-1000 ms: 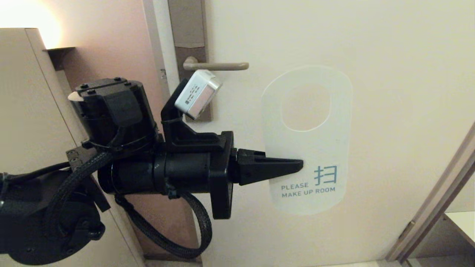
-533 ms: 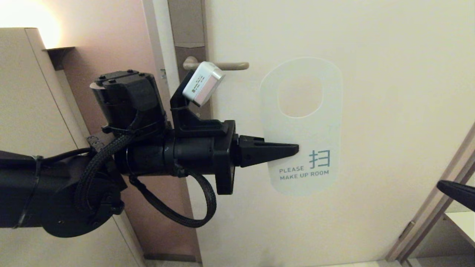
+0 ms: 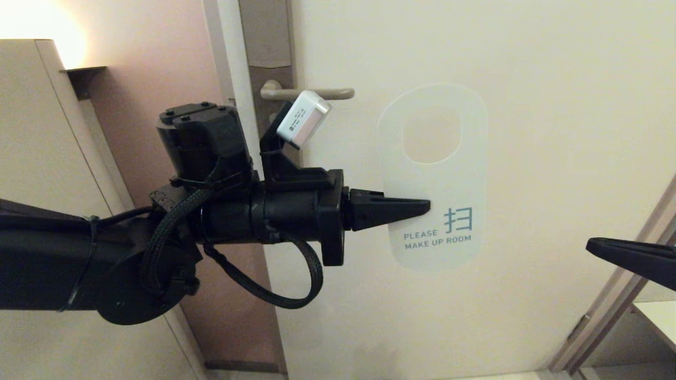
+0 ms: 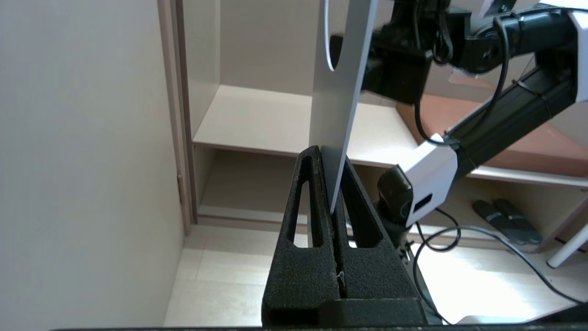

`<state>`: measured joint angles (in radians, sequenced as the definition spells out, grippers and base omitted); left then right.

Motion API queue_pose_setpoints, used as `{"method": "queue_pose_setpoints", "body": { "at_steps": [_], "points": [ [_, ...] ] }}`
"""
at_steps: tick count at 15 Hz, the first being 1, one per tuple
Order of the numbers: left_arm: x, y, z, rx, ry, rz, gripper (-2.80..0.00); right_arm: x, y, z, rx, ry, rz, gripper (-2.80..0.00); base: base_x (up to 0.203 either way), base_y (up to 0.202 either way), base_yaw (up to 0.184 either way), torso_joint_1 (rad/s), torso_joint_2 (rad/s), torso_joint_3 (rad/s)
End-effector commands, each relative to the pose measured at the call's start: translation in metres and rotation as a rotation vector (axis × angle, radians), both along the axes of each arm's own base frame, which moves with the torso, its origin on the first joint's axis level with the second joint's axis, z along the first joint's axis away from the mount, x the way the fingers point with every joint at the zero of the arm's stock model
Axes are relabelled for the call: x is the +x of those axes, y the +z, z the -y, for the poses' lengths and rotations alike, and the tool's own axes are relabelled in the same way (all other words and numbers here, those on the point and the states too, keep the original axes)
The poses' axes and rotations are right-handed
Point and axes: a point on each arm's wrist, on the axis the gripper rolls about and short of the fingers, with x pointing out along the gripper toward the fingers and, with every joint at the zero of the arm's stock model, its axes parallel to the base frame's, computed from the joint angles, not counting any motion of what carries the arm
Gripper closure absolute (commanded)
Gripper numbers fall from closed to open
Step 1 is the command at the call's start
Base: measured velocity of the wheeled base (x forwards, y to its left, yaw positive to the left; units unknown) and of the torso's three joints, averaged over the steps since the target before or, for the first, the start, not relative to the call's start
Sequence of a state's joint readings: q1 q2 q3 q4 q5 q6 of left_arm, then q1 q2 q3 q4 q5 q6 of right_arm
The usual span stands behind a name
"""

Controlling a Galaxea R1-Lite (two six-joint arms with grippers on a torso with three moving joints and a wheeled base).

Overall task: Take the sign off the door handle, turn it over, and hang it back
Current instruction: Hand it to the other hand

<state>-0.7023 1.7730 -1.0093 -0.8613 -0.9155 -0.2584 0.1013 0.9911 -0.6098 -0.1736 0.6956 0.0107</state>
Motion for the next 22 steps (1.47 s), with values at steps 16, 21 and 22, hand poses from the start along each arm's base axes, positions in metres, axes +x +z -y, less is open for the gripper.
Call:
{"method": "queue_pose_setpoints", "body": {
  "at_steps": [16,21,22],
  "points": [
    [0.010,0.003,0.030,-0.026,-0.097,0.010,0.00,0.016,-0.004,-0.003,0.019,0.071,0.013,-2.80,0.000,0.000,0.000,0.000,0.00,0.000],
    [0.007,0.009,0.049,-0.046,-0.142,0.003,0.00,0.033,-0.003,-0.006,0.032,0.118,0.065,-2.80,0.000,0.000,0.000,0.000,0.00,0.000],
    [0.007,0.009,0.051,-0.052,-0.148,0.008,0.00,0.032,-0.003,-0.006,0.032,0.121,0.065,-2.80,0.000,0.000,0.000,0.000,0.00,0.000]
  ]
}}
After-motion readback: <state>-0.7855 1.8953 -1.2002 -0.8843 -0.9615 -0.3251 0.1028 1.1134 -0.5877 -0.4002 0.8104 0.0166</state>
